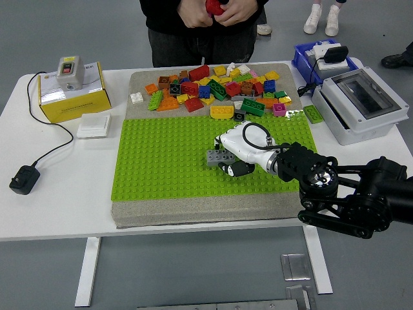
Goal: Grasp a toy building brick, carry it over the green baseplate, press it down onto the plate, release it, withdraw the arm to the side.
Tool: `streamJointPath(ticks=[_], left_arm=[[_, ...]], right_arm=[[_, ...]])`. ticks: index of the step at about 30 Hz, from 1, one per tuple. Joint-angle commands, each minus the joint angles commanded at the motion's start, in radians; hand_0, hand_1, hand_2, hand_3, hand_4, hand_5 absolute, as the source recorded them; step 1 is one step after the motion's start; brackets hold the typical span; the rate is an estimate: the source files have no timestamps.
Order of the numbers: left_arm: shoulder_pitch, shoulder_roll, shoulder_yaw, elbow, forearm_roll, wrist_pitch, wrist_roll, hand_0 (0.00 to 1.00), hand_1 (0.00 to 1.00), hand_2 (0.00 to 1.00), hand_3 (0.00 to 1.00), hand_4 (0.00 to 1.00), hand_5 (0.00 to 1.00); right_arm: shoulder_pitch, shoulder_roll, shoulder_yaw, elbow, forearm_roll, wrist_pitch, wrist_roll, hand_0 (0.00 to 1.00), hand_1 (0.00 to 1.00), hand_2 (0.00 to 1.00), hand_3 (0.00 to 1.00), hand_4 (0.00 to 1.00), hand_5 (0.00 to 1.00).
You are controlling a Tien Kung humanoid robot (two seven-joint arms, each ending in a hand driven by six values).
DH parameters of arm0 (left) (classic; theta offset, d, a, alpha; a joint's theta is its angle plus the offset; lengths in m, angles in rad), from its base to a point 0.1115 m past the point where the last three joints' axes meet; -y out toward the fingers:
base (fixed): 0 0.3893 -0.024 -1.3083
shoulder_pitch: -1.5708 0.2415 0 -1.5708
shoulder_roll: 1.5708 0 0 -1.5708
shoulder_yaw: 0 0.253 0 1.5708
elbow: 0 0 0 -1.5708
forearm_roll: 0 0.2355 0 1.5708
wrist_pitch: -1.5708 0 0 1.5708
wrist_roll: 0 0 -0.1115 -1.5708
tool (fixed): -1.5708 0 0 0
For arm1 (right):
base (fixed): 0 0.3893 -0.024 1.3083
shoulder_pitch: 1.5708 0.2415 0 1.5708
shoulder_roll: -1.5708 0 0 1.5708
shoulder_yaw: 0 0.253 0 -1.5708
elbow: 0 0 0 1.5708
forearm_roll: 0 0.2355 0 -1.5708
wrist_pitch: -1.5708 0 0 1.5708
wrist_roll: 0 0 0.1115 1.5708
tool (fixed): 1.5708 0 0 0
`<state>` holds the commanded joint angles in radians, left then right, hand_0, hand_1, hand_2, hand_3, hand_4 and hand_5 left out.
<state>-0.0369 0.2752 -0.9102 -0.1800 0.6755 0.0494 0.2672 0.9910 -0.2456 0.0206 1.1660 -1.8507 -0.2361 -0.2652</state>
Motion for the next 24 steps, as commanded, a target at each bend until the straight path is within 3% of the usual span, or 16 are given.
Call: streamJointPath(ticks=[1, 13, 24], left_arm=[[0.000, 0.000, -0.001, 0.000, 0.002, 0.000, 0.001, 0.753, 0.699, 0.675, 0.710, 0.396, 0.482], [-0.006, 0.003, 0.003, 0.000, 0.006, 0.000, 0.002, 0.753, 0.699, 0.674, 0.710, 0.396, 0.482], [-0.009, 0.003, 0.004, 0.000, 0.007, 0.000, 0.003, 0.753, 0.698, 0.674, 0.709, 0.395, 0.480]], right_arm=[[0.004, 0.008, 0.003, -0.006, 0.000, 0.004, 0.004, 0.070, 0.183, 0.472, 0.386, 0.381, 0.213], [0.041, 0.116, 0.043, -0.127, 0.035, 0.060, 0.040, 0.075, 0.184, 0.477, 0.394, 0.384, 0.214], [0.043, 0.147, 0.087, -0.205, 0.036, 0.124, 0.058, 0.075, 0.185, 0.478, 0.396, 0.387, 0.217]])
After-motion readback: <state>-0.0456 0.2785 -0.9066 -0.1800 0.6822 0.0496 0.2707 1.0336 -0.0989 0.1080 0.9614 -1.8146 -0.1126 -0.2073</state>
